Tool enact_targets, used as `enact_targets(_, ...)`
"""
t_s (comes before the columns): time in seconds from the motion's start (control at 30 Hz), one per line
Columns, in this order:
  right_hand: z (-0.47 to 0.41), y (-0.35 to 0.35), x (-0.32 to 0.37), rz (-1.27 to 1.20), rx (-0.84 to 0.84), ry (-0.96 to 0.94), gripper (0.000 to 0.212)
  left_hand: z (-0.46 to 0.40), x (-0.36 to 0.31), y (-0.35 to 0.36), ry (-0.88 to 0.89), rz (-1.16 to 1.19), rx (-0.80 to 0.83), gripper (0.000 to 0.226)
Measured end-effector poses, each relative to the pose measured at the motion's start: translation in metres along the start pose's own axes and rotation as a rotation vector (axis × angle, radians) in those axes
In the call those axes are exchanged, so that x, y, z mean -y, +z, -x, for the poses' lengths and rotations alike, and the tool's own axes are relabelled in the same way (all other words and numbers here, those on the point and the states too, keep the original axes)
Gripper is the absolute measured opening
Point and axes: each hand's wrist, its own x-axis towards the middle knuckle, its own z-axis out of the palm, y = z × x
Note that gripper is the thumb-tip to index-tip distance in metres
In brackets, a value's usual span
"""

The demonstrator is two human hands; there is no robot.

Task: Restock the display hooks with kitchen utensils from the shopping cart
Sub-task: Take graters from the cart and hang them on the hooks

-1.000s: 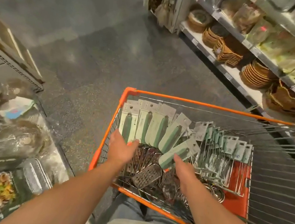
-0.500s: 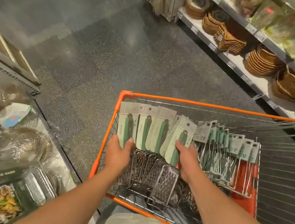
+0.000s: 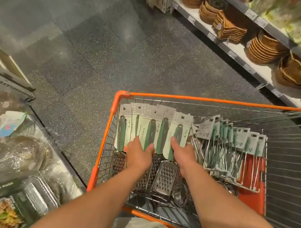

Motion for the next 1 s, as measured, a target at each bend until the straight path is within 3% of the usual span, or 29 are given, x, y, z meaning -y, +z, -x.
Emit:
enact_targets(0.17, 0.001, -0.008, -0.006, -0.123, 0.075, -0.027, 0.093, 0.011, 0.003, 0.005, 0.079, -0.081, -0.064, 0.046)
enact_targets(0.3, 0.004, 0.0, -0.01, -0.205, 0.159, -0.013, 0.101, 0.011, 0.001, 0.005, 0.058, 0.018, -0.061, 0.07)
enact_targets(0.5, 0.002, 0.002, -0.013, -0.291, 0.264, 0.004, 0.112, -0.004, 0.001, -0.002, -0.075, 0.142, 0.072, 0.071)
enact_targets(0.7, 0.01, -0.004, -0.014, -0.397, 0.351, 0.014, 0.089, 0.012, 0.005, 0.003, -0.003, 0.215, 0.047, 0.047)
enact_targets(0.87, 0.007, -0.024, -0.018, -0.461, 0.314, 0.028, 0.078, 0.007, 0.01, -0.003, 0.018, 0.255, 0.004, 0.087)
enact_targets(1.0, -0.001, -0.041, -0.019, -0.49, 0.338, 0.033, 0.104, 0.0, -0.002, -0.008, 0.046, 0.232, 0.075, 0.084)
